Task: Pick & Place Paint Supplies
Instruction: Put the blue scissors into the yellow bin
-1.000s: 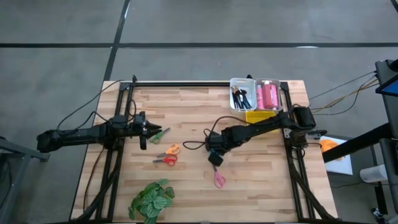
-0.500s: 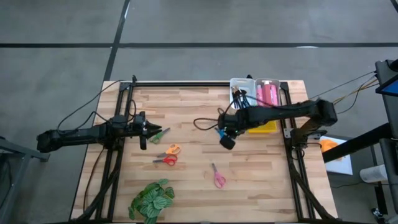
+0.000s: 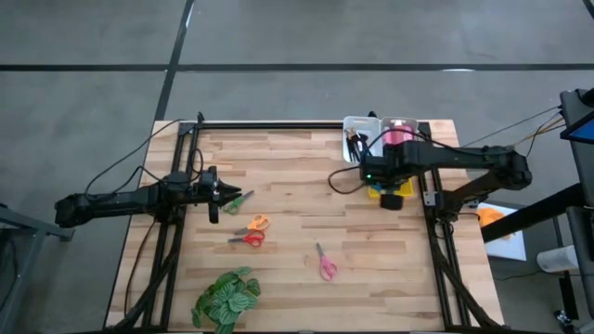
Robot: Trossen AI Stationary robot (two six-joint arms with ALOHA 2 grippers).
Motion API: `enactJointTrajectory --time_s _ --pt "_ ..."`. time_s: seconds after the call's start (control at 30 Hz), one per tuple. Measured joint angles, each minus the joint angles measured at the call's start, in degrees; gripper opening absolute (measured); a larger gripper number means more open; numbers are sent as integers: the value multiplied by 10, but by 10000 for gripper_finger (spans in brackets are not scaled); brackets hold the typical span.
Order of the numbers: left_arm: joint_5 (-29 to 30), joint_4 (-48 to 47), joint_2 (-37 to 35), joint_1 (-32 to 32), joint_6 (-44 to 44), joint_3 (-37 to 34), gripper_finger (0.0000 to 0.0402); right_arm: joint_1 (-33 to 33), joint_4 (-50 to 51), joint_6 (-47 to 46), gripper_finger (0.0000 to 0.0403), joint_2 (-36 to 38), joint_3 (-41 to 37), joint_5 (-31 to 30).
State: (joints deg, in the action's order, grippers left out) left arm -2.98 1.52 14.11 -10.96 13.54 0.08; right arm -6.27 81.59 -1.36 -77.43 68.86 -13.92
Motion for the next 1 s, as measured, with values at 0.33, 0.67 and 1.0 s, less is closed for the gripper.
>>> enactJointTrajectory --time_s 0.33,0.67,1.0 --pt "0 0 0 0 0 0 87 -44 -22 60 17 58 -115 -48" --pt "0 0 0 0 0 0 87 -91 -106 106 17 69 -205 -103" --pt "0 0 0 0 0 0 87 -108 -183 106 17 68 -263 -102"
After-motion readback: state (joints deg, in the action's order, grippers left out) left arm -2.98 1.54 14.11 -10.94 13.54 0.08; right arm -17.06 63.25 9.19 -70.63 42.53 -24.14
